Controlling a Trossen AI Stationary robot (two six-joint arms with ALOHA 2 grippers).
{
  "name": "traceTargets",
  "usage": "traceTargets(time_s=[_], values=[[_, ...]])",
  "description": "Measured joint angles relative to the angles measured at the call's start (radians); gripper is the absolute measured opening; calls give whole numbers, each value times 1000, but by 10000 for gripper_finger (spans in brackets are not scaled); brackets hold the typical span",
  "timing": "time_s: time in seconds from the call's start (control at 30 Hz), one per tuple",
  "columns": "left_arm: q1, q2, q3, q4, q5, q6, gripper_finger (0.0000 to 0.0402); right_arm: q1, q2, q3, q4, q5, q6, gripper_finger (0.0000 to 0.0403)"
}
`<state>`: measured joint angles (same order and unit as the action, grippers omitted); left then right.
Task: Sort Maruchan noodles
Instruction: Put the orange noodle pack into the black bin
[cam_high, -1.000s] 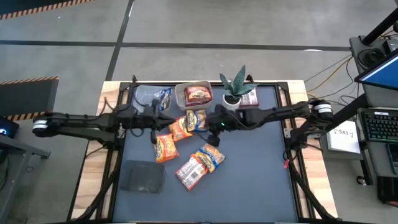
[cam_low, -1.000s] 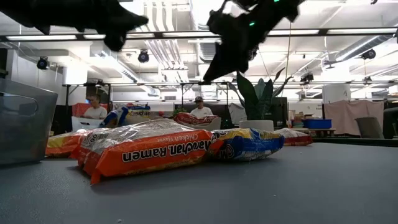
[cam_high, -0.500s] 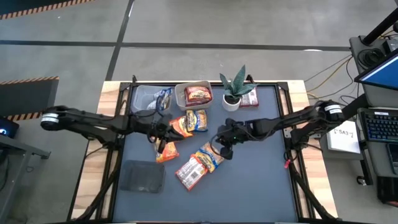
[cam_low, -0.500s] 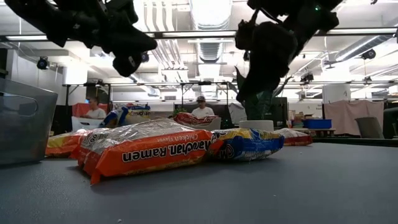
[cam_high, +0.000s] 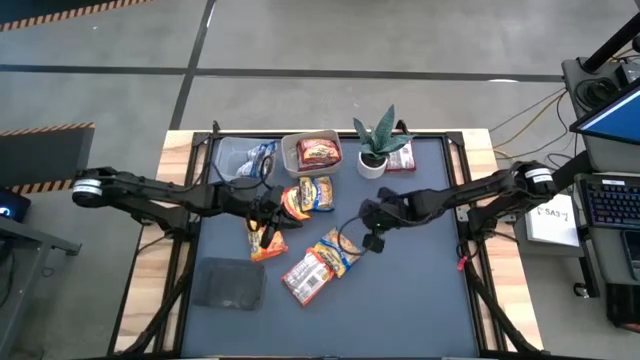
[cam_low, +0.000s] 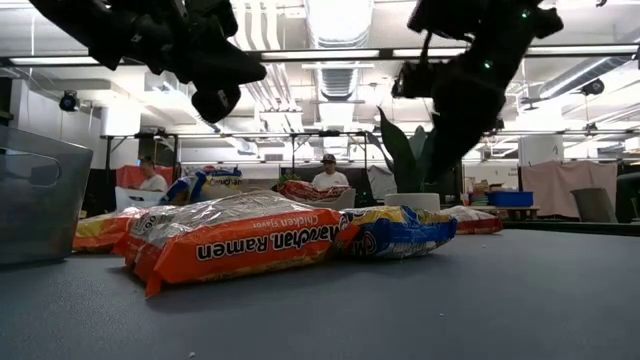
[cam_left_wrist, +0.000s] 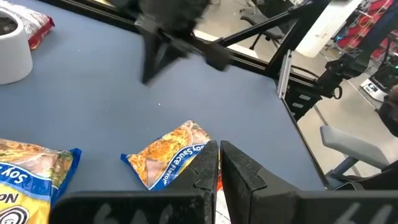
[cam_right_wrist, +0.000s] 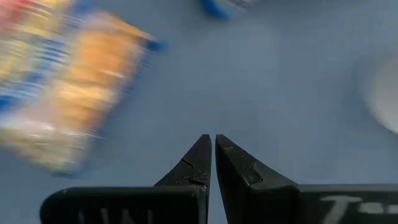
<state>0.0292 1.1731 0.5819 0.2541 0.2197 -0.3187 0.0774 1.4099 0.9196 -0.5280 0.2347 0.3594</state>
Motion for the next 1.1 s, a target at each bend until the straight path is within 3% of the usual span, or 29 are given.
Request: traceTargets(time_s=[0.17,0.57,0.77,1.1], values=[[0,-8,0,-4,0,5,0,-39,-35,15,-217,140,76,13],[0,5,10,-96,-39,-1,8,-55,-95,-25,-15,70,12,13],[-6,7,45,-287,-194,23,54,-56,-70,-26,38,58,-29,13],[-16,124,122,-338,-316,259,150,-56,-41,-26,95,62,-74,13]])
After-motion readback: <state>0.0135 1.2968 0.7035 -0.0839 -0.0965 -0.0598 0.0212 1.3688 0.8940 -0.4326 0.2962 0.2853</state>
